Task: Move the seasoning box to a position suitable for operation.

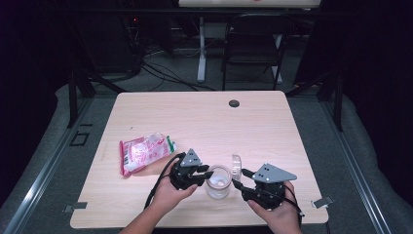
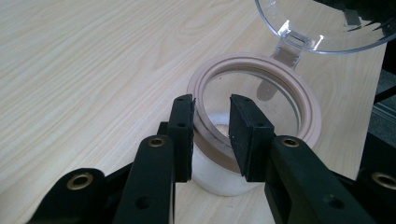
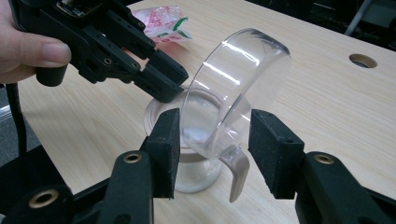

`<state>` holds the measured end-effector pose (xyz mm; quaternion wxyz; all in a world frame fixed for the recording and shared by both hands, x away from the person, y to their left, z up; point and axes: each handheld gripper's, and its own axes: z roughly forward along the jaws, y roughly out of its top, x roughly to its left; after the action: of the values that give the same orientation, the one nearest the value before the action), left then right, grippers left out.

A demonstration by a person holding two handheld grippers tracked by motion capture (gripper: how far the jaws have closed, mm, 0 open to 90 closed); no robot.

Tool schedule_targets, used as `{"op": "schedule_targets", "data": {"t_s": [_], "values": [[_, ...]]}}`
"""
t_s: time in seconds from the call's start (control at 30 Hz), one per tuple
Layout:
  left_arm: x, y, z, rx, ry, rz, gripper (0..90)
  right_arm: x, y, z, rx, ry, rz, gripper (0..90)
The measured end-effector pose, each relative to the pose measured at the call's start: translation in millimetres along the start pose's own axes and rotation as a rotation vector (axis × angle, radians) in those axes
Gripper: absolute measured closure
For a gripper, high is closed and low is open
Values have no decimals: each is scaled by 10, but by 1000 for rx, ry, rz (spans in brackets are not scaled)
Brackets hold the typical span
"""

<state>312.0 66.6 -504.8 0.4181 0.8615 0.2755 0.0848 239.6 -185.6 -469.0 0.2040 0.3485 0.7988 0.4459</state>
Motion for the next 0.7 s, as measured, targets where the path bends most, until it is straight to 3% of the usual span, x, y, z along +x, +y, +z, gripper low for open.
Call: {"op": "schedule_targets", "data": {"t_s": [0.33, 0.7], "values": [[6, 5, -5, 8, -8, 1, 710, -57, -60, -32, 10, -4, 21, 531], [4, 6, -4, 10, -9, -4, 699, -123, -256, 130, 36, 24, 10, 495]]}}
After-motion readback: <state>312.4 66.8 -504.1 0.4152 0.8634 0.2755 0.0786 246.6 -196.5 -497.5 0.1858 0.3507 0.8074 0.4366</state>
